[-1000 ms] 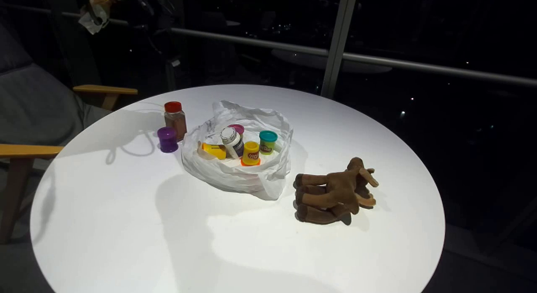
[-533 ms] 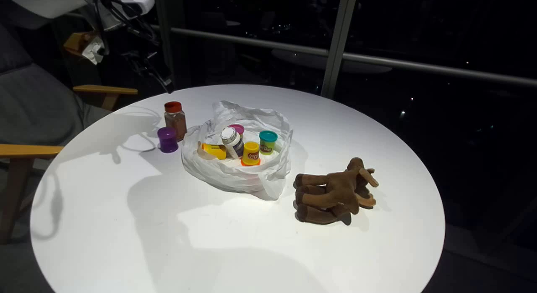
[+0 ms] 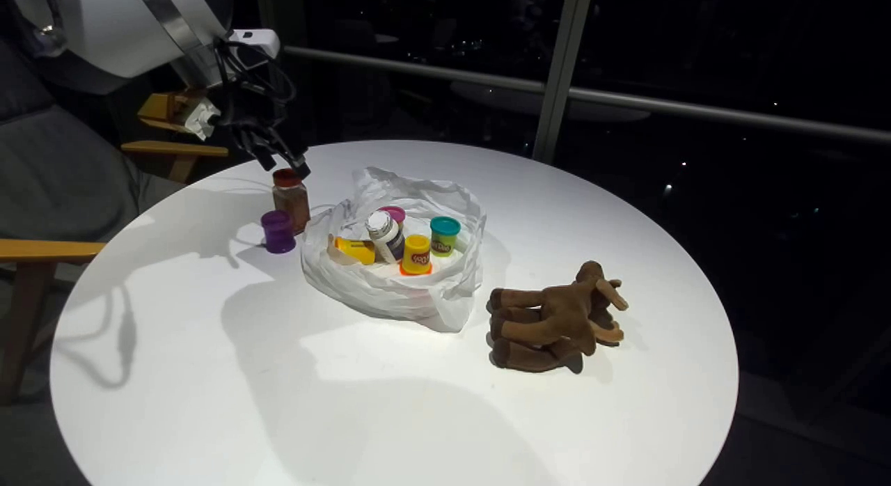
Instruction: Pick up the objects from the table and put them on the plastic
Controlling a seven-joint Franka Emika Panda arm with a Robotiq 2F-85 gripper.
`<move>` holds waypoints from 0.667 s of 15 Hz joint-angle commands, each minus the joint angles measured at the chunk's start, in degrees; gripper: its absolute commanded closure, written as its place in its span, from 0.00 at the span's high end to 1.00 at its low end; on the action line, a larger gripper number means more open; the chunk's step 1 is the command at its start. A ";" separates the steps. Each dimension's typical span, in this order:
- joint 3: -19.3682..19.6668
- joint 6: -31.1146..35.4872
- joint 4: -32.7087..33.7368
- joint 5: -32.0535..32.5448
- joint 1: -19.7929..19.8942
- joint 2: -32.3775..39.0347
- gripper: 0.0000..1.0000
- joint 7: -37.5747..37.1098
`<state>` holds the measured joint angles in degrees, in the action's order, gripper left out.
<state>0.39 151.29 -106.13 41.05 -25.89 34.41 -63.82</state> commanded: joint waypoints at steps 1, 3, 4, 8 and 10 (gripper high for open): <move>-0.52 0.64 2.15 -2.09 1.18 1.52 1.00 4.86; -1.62 -0.20 2.31 -4.82 2.30 1.93 1.00 8.44; -1.74 -0.25 2.30 -6.29 2.41 2.00 1.00 9.96; -0.92 -0.61 3.06 -12.15 1.92 2.77 0.74 14.74; -0.53 -0.98 3.43 -15.01 1.62 3.03 0.56 16.64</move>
<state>-0.30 151.18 -105.14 30.17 -24.18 36.32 -51.02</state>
